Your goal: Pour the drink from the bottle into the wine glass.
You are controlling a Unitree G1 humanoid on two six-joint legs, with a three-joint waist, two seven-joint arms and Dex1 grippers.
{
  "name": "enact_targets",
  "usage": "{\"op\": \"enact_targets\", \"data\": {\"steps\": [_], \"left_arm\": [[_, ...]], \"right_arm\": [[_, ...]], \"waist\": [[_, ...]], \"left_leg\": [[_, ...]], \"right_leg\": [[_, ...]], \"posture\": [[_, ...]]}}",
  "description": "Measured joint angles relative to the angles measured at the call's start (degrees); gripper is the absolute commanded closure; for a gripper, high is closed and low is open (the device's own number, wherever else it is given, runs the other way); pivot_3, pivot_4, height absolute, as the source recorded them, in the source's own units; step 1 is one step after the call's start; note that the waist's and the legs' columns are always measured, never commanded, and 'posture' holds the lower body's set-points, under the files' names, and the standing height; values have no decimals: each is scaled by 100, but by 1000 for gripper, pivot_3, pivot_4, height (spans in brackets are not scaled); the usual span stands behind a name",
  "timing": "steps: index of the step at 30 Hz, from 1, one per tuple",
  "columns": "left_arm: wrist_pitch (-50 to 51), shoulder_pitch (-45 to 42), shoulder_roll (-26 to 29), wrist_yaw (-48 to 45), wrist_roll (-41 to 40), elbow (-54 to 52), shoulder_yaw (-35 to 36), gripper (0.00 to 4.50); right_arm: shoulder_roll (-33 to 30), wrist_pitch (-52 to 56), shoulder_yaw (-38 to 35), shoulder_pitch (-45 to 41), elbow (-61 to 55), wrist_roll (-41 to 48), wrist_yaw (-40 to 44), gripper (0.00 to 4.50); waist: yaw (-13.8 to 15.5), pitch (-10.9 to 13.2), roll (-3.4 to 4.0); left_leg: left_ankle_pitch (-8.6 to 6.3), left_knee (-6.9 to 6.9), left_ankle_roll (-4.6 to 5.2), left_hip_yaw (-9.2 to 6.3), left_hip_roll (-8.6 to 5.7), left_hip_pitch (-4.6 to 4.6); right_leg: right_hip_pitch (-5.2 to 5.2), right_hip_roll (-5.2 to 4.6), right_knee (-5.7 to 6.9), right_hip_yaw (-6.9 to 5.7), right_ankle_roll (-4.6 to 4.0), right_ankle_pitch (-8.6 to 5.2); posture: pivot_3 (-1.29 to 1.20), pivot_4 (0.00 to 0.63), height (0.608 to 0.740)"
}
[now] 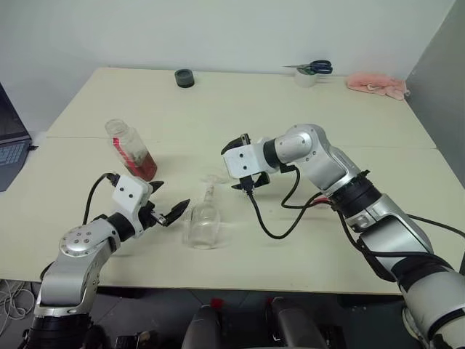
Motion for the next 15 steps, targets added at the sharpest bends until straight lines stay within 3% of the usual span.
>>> {"op": "enact_targets", "data": {"steps": [6, 15], "left_arm": [[190, 73, 184, -135, -240, -85, 295, 0], [949, 1062, 735, -724, -1082, -941, 997, 0]], "right_arm": [[-220, -331, 112, 241, -399, -68, 181, 42], [-410, -1286, 419, 462, -436, -636, 63, 42]], "waist": [[0, 0, 0], [-3, 1, 1]], "left_leg": [[0, 0, 0, 0, 0, 0], [0, 1, 0, 0, 4, 6]], "right_leg": [[0, 0, 0, -1, 0, 0], [3, 2, 0, 0, 0, -2]], "posture": [[0, 150, 740], [0, 150, 740]]}}
